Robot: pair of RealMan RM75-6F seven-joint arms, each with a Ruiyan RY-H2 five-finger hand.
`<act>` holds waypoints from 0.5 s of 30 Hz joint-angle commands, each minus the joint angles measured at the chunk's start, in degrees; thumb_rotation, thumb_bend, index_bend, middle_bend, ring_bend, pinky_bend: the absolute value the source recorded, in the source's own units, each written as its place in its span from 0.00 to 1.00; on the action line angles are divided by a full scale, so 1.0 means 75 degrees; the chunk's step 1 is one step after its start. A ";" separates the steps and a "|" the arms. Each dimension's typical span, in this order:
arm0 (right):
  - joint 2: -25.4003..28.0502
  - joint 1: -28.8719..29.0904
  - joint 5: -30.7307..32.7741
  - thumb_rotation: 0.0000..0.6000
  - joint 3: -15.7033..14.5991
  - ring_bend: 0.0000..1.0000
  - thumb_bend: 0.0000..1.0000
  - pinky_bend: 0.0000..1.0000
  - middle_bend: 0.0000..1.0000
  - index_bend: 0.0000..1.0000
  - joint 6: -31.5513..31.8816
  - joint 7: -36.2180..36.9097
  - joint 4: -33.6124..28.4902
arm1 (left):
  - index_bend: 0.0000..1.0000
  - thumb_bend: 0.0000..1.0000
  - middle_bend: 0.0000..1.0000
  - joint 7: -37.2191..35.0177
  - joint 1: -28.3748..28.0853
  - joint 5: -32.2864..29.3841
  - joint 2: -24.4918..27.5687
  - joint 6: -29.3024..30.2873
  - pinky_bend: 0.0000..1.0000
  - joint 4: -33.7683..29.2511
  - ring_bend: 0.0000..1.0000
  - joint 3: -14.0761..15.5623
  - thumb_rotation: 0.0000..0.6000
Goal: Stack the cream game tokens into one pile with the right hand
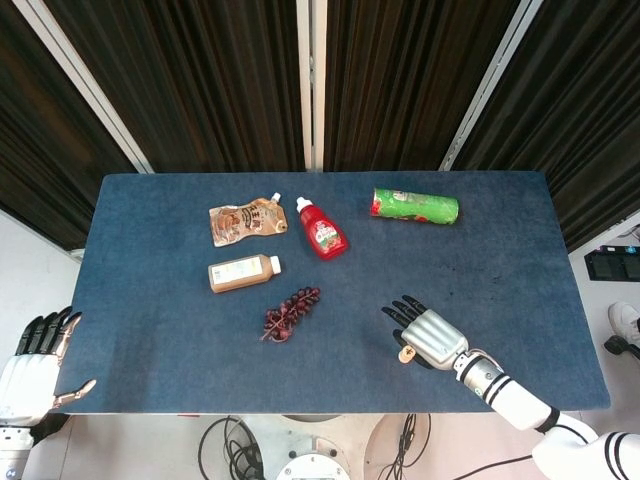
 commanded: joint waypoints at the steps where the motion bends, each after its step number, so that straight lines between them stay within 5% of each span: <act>1: -0.0001 0.0004 0.0034 1.00 0.0002 0.00 0.25 0.00 0.06 0.52 -0.0027 -0.0039 -0.0014 | 0.00 0.12 0.00 0.0004 -0.0001 0.0009 0.0010 0.0003 0.00 -0.0012 0.00 0.0000 1.00; 15: -0.0045 0.0039 0.0127 1.00 -0.0004 0.00 0.24 0.00 0.06 0.49 -0.0146 -0.0109 -0.0003 | 0.00 0.12 0.00 0.0001 -0.0010 -0.0013 0.0034 -0.0034 0.00 -0.0024 0.00 -0.0004 1.00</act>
